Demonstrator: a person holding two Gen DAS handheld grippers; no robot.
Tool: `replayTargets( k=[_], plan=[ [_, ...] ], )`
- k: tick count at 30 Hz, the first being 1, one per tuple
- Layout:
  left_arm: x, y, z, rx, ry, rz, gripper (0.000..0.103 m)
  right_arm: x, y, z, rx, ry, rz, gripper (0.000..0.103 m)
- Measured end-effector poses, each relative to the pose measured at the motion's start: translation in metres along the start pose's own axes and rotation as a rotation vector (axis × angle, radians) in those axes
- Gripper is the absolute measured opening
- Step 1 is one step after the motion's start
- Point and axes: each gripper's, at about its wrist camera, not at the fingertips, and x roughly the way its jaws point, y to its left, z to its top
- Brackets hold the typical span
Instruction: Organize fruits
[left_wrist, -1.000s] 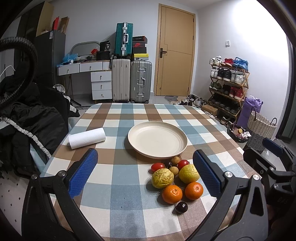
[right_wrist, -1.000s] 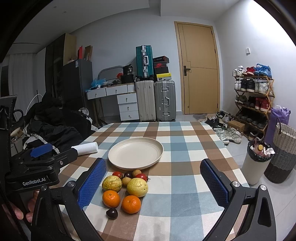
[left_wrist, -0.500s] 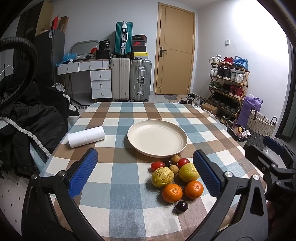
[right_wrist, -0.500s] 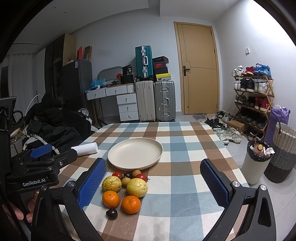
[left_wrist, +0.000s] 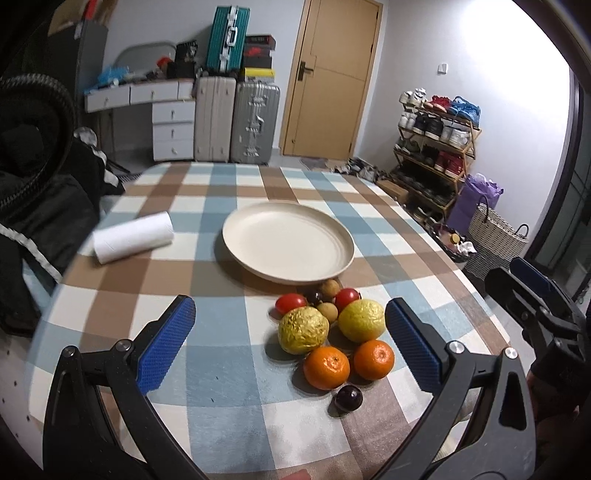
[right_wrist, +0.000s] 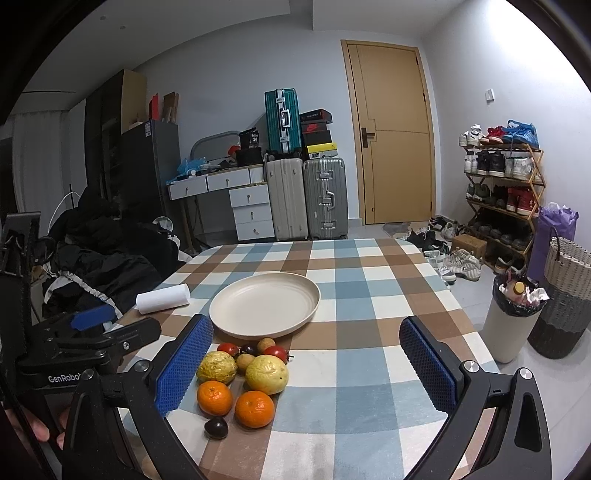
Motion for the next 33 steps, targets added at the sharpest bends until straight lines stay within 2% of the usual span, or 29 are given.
replayTargets(
  k=[7, 19, 21, 23, 28, 33],
  plan=[
    [0.043, 0.019, -0.002, -0.072, 0.114, -0.112, 0.103, 0.020, -0.006, -0.007, 0.003, 0.031, 0.012, 0.103],
    [0.107, 0.031, -0.006, -0.127, 0.256, -0.221, 0.101, 0.065, -0.018, -0.017, 0.012, 0.103, 0.028, 0.103],
    [0.115, 0.033, -0.006, -0.134, 0.270, -0.235, 0.097, 0.072, -0.022, -0.019, 0.020, 0.109, 0.031, 0.103],
    [0.119, 0.033, -0.006, -0.137, 0.270, -0.242, 0.087, 0.080, -0.027, -0.020, 0.038, 0.124, 0.035, 0.103],
    [0.129, 0.038, -0.004, -0.163, 0.287, -0.304, 0.081, 0.094, -0.037, -0.023, 0.075, 0.152, 0.043, 0.103],
    [0.146, 0.037, -0.001, -0.174, 0.328, -0.350, 0.063, 0.103, -0.044, -0.026, 0.094, 0.165, 0.052, 0.103]
  ],
)
